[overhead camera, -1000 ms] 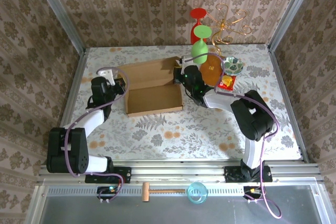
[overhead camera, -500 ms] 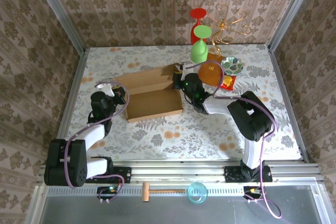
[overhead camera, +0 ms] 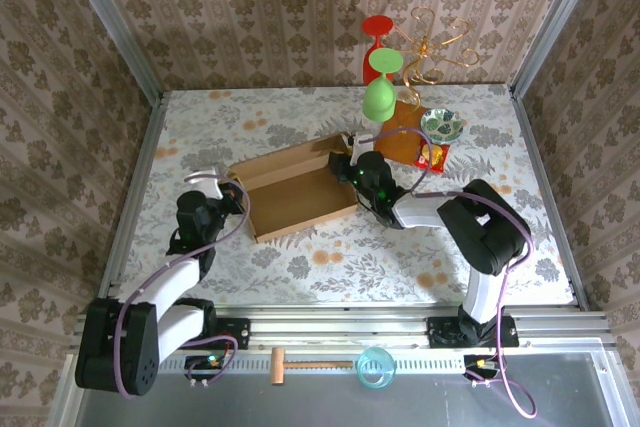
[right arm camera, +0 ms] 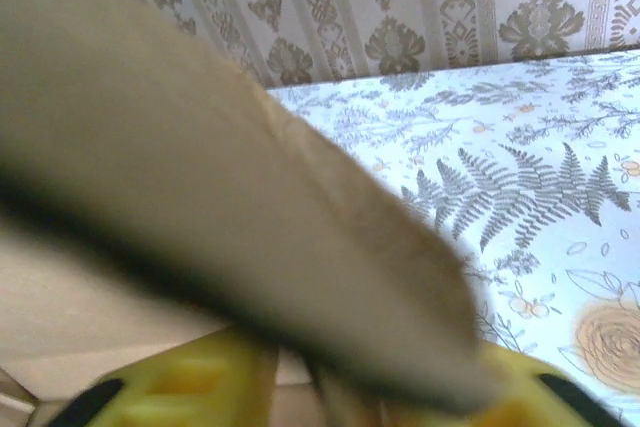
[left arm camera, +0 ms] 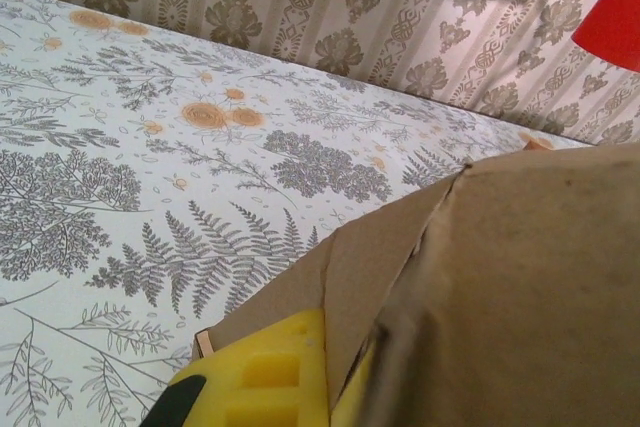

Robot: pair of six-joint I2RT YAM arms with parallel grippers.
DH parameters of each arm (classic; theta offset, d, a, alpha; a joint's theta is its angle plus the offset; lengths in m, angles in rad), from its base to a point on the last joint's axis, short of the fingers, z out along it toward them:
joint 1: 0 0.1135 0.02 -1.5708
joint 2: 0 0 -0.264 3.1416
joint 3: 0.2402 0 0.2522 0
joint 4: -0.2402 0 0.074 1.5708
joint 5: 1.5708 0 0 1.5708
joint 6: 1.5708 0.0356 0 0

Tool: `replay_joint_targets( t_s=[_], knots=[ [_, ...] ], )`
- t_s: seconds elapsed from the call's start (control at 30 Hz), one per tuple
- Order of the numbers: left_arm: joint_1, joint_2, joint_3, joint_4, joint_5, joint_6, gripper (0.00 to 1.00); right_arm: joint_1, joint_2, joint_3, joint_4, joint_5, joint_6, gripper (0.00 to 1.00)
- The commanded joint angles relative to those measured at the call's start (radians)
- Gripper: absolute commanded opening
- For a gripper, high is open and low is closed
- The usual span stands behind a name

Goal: Fold the paper box

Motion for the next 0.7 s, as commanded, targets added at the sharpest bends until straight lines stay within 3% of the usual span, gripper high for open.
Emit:
replay_joint_targets(
  t_s=[0.0,0.4,0.67],
  knots=[
    [-0.024,-0.049,-0.022,-0.077,-0.036,0.027,0.00,0.010,-0.081,-0.017,-0.077,0.027,0.037,0.39],
    [-0.104,-0.067,-0.030,-0.139,-0.160,0.086,0.00,0.008,-0.197,-0.041,-0.235,0.007,0.204,0.48],
    [-0.128,-0.065,-0.030,-0.154,-0.204,0.087,0.00,0.009,-0.370,-0.027,-0.468,-0.055,0.299,0.55]
  ],
)
